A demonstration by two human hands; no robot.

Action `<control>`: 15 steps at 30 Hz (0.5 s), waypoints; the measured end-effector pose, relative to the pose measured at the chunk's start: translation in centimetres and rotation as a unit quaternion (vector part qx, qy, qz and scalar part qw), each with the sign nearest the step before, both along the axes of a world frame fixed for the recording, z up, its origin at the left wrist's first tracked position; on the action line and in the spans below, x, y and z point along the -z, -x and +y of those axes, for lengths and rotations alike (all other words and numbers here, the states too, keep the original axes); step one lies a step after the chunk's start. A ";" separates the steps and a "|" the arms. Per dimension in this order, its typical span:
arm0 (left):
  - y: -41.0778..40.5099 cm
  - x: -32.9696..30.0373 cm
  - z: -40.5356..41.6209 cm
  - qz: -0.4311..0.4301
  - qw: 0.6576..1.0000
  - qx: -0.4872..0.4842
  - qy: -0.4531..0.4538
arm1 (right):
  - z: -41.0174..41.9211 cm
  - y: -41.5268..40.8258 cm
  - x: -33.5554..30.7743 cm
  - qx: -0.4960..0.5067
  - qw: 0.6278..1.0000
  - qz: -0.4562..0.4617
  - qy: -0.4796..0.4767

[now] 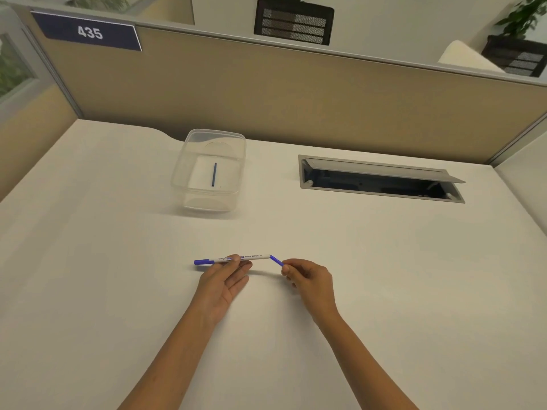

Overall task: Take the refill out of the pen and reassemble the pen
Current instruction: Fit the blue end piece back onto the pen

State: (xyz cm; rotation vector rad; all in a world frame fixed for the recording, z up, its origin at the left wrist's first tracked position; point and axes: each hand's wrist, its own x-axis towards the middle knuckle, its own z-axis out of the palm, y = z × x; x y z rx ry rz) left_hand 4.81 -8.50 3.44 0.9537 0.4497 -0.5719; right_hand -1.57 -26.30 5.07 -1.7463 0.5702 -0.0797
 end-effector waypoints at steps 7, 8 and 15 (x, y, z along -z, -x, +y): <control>0.2 -0.2 0.0 -0.012 1.000 0.008 -0.005 | -0.2 -0.1 0.0 -0.042 0.982 -0.070 0.170; 0.2 -0.2 0.0 -0.011 1.000 0.007 -0.004 | -0.3 -0.2 0.0 -0.050 0.978 -0.078 0.189; 0.5 -0.3 0.0 -0.013 0.999 0.030 -0.013 | 0.1 -0.6 -0.2 -0.096 0.945 -0.147 0.277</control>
